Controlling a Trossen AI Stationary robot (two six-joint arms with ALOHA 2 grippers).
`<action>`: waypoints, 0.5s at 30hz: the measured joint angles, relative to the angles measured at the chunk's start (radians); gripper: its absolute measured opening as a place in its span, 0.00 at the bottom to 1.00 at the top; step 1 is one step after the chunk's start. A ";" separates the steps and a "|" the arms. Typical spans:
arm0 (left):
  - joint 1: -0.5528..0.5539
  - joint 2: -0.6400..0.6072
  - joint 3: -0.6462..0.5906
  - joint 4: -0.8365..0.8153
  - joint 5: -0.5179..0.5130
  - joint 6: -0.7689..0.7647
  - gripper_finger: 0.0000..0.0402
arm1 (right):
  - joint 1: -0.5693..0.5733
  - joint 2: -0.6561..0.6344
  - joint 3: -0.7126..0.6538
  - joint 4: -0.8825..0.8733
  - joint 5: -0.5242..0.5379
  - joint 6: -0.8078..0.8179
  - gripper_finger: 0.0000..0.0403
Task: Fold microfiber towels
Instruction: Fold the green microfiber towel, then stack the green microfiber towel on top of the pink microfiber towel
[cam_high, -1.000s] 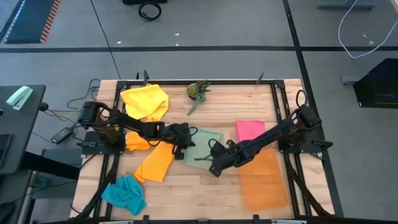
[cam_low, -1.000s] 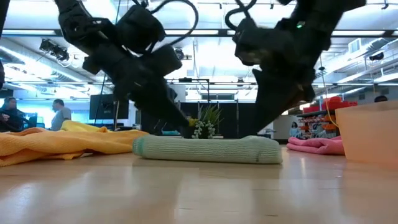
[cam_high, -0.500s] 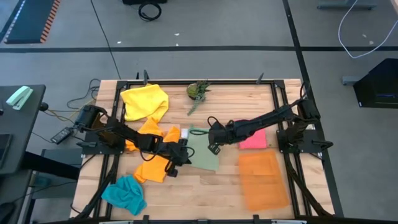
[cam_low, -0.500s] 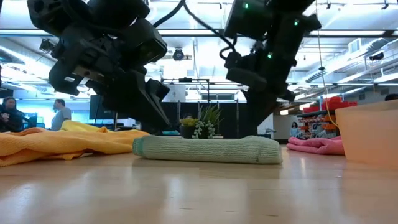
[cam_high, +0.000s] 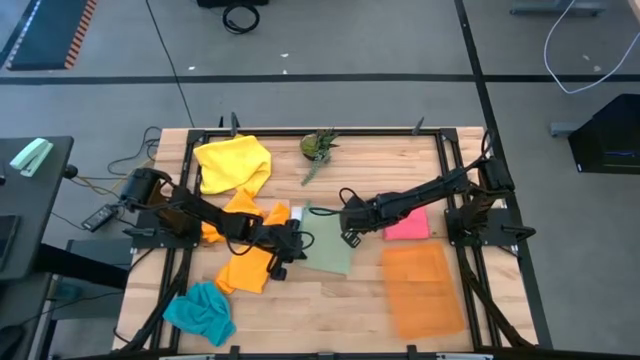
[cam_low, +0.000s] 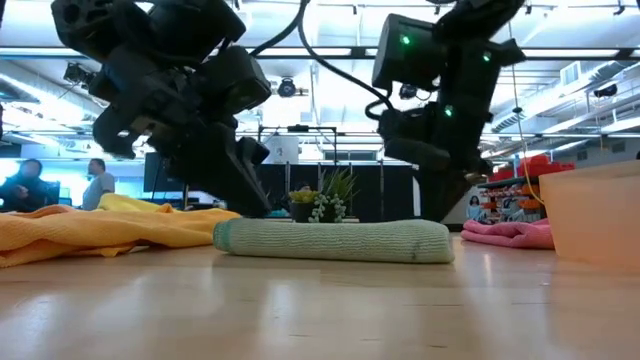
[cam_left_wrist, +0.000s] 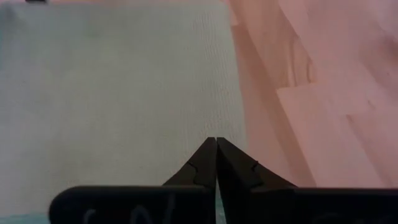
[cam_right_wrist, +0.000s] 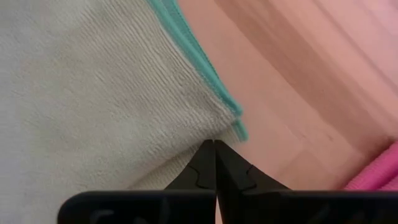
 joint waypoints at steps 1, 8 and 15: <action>0.006 -0.008 0.000 0.006 -0.001 0.000 0.03 | 0.000 0.000 0.015 -0.013 0.000 0.000 0.00; 0.046 -0.080 0.001 -0.071 -0.001 0.026 0.05 | 0.054 -0.001 0.098 -0.180 -0.003 0.063 0.00; 0.103 -0.235 0.000 -0.244 -0.009 0.046 0.19 | 0.131 -0.001 0.092 -0.143 0.021 0.289 0.08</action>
